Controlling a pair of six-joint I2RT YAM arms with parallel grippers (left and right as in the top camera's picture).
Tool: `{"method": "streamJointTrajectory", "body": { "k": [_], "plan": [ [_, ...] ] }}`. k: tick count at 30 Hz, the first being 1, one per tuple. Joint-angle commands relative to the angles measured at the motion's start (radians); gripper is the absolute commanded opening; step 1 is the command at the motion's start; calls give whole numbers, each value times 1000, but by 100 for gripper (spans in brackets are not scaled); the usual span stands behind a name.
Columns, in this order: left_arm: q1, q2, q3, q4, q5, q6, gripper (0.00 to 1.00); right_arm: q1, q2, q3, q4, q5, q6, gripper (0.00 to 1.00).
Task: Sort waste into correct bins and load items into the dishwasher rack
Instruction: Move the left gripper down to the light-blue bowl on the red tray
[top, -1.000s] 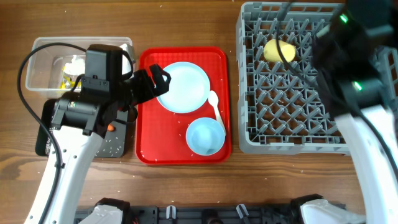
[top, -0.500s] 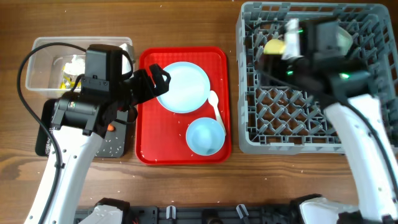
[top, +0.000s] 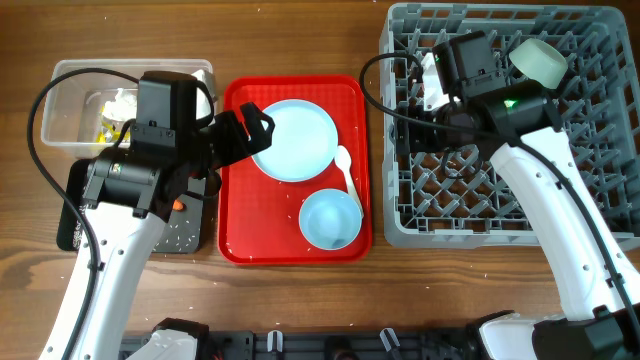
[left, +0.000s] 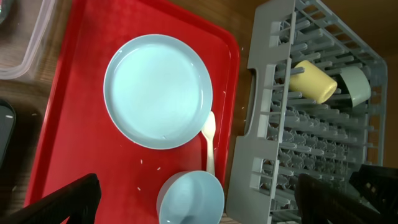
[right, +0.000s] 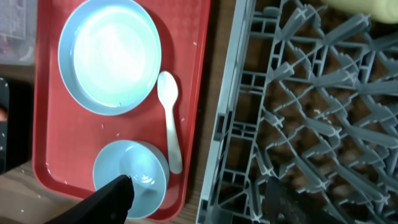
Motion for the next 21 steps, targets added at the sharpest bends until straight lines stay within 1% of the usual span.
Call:
{"method": "streamJointTrajectory", "body": {
  "k": [1,3,7,10,14,16,17,18,19,20,21],
  "plan": [
    [5,-3,10,-7,-6,7,100,4,11,2,-24,-15,-14,71],
    [5,0,6,-59,-11,6,100,3,11,2,-27,-2,-14,71],
    [4,35,1,-213,-14,3,100,3,13,2,-19,4,-14,71],
    [-10,72,-4,-251,-10,4,99,3,15,2,-3,3,-11,72],
    [-72,118,-19,-238,-10,4,77,3,15,2,-3,3,-11,72],
    [-124,150,-37,-218,-10,3,64,3,15,2,-2,4,-13,72],
    [-146,160,-47,-204,-10,3,59,3,15,2,-2,4,-13,73],
    [-176,174,-60,-186,-10,4,57,3,15,2,-2,4,-14,73],
    [-198,185,-63,-180,-11,5,58,3,15,2,-2,4,-13,73],
    [-222,201,-63,-171,-10,5,62,3,15,2,-2,4,-13,75],
    [-237,207,-63,-169,-10,5,72,3,15,2,-1,4,-13,75]
  ]
}}
